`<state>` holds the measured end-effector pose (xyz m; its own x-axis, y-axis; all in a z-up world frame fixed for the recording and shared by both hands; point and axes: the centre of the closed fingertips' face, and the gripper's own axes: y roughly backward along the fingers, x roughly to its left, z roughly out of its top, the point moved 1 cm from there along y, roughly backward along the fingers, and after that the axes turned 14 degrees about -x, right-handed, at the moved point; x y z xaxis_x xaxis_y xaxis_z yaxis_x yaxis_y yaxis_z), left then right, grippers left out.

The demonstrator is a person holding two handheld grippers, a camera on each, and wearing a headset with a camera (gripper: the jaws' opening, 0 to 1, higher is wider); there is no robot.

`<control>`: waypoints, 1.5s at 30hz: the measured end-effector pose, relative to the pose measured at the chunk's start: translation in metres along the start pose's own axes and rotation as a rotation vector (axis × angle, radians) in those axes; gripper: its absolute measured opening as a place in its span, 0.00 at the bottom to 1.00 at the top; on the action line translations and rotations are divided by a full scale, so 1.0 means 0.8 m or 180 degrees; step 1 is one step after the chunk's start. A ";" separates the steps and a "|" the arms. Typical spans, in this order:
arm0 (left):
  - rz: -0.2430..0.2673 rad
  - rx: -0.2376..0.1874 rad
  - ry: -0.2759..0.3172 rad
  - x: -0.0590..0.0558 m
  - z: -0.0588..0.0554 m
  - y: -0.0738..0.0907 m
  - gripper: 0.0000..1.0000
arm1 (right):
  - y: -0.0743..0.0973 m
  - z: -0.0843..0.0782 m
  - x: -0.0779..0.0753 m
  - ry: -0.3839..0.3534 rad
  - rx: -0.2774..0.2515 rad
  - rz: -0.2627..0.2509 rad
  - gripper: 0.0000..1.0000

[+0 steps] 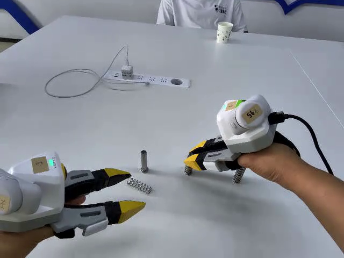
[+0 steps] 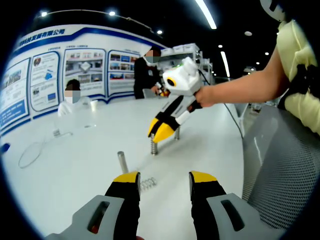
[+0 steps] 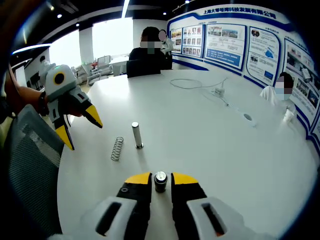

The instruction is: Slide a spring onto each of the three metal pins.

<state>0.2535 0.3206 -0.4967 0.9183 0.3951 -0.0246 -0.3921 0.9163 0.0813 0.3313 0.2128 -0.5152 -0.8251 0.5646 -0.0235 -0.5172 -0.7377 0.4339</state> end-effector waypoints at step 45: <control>0.0072 -0.0013 -0.0038 0.006 0.005 0.009 0.39 | -0.004 -0.010 0.083 0.0042 0.0044 0.0277 0.20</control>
<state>0.2552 0.3288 -0.4924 0.9098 0.4149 -0.0108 -0.4129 0.9075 0.0777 0.2767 0.2495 -0.5258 -0.8698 0.4935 0.0031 -0.4402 -0.7787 0.4471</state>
